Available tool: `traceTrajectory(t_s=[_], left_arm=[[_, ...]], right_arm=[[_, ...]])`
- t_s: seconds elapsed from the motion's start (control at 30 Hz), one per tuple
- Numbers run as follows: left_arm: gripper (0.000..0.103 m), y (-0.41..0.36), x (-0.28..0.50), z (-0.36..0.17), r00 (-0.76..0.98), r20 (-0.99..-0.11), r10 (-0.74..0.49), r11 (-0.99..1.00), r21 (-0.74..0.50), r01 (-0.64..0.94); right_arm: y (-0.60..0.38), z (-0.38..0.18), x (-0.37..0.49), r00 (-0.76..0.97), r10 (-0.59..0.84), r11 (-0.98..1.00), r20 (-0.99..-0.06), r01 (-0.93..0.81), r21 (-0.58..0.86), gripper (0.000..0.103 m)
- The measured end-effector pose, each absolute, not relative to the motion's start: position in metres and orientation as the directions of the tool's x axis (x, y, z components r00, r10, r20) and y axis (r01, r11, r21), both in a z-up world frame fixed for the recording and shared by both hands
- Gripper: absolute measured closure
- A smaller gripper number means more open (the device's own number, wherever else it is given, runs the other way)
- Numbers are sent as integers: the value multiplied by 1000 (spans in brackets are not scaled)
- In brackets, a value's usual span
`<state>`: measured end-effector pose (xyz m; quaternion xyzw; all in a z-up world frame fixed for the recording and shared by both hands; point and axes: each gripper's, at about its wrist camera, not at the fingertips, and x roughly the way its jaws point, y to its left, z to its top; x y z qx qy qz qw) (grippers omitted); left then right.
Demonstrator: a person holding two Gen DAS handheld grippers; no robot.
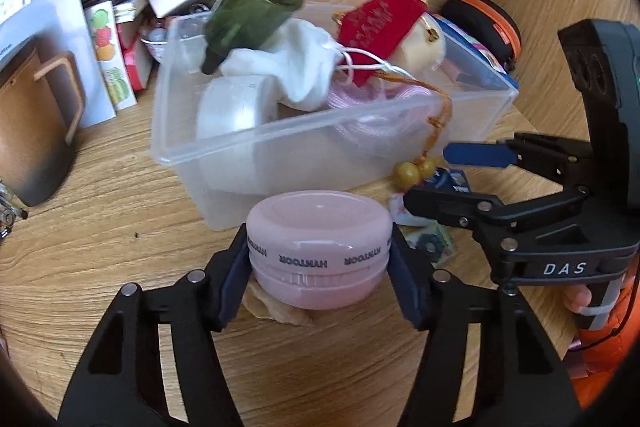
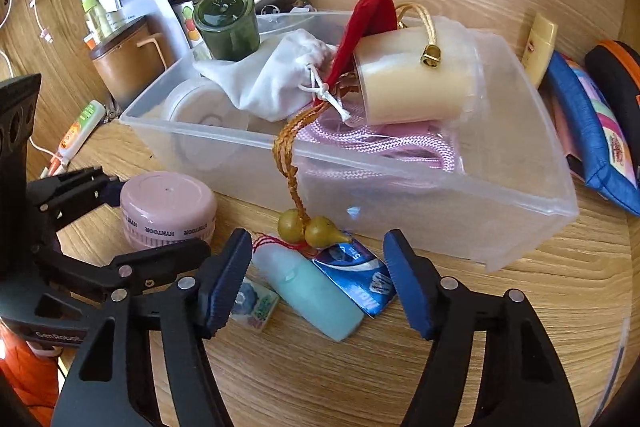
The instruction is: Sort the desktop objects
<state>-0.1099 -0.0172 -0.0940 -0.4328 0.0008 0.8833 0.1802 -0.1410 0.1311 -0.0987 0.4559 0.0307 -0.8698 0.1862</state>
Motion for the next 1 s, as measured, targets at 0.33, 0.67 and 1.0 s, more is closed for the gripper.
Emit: traceTrajectory(t_s=[0.33,0.67,1.0], left_arm=[[41,-30,-103,-85,-603,-719,345,-932,-188,-309],[41,-36,-101,-82,-620,-697,361,-929,-213,-301],[41,-41,-98,-79,-635,-685,356,-932,-214,-292]], right_arm=[[124,-100,-144,-515,-259,-951,-817,284,122,59],[119,-100,-140,-546,-215,-967,-810,236,98,65],[119,-98,-137,-527,-232,-961,-818,254,109,83]])
